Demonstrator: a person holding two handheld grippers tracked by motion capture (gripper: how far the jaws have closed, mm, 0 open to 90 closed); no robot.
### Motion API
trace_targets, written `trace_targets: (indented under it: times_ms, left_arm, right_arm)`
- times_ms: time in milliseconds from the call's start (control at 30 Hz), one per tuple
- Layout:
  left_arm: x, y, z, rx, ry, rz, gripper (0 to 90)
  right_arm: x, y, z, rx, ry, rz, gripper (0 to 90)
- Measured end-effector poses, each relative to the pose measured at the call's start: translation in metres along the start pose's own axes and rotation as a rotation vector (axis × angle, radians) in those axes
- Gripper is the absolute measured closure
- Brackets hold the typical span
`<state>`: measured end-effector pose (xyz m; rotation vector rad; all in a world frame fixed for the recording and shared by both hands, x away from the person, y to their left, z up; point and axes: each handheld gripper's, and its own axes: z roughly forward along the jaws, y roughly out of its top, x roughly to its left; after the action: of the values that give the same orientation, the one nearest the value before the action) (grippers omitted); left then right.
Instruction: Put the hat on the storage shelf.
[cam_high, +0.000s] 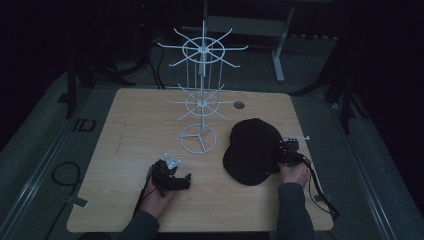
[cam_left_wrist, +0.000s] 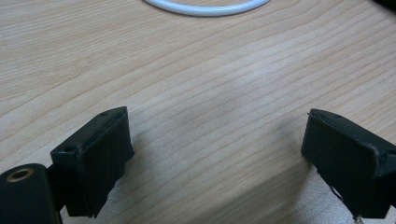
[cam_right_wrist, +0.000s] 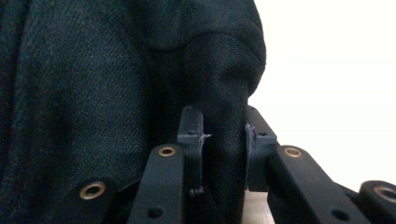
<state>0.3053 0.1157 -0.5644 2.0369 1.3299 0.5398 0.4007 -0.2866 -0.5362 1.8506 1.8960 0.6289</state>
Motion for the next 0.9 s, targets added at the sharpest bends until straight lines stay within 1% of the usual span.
trace_targets:
  times_ms: [67,133,200,300,333,400,467,600,633,733,900]
  left_arm:
    - [0.0,0.0,0.0,0.0,0.0,0.0,8.9]
    - [0.0,0.0,0.0,-0.001,-0.001,0.0,8.9]
    - [0.0,0.0,0.0,-0.001,-0.002,0.002,8.9]
    - [0.0,0.0,0.0,-0.001,-0.003,0.002,8.9]
    - [0.0,0.0,0.0,0.0,-0.003,0.002,8.9]
    - [0.0,0.0,0.0,-0.001,-0.003,0.002,8.9]
    - [0.0,0.0,0.0,0.0,-0.003,0.003,8.9]
    - [0.0,0.0,0.0,-0.001,-0.003,0.003,8.9]
    - [0.0,0.0,0.0,-0.001,-0.003,0.003,8.9]
    - [-0.001,0.0,0.0,-0.001,-0.003,0.002,8.9]
    - [-0.001,0.0,0.0,-0.003,-0.004,0.001,8.9]
  right_arm:
    - [0.0,0.002,0.001,-0.001,0.005,0.012,75.2]
    - [-0.002,0.004,0.002,0.001,0.024,0.057,77.2]
    - [-0.006,0.007,0.003,0.016,0.064,0.12,79.1]
    - [-0.011,0.011,0.005,0.015,0.117,0.163,80.4]
    - [-0.012,0.011,0.005,0.006,0.129,0.172,80.6]
    - [-0.014,0.011,0.003,-0.013,0.155,0.206,81.0]
    - [-0.015,0.011,0.001,-0.037,0.168,0.218,81.1]
    - [-0.017,0.013,-0.008,-0.082,0.208,0.242,81.3]
    - [-0.017,0.013,-0.008,-0.082,0.208,0.242,81.3]
    - [-0.017,0.019,-0.018,-0.112,0.22,0.235,81.2]
    - [-0.017,0.03,-0.029,-0.147,0.232,0.222,81.3]
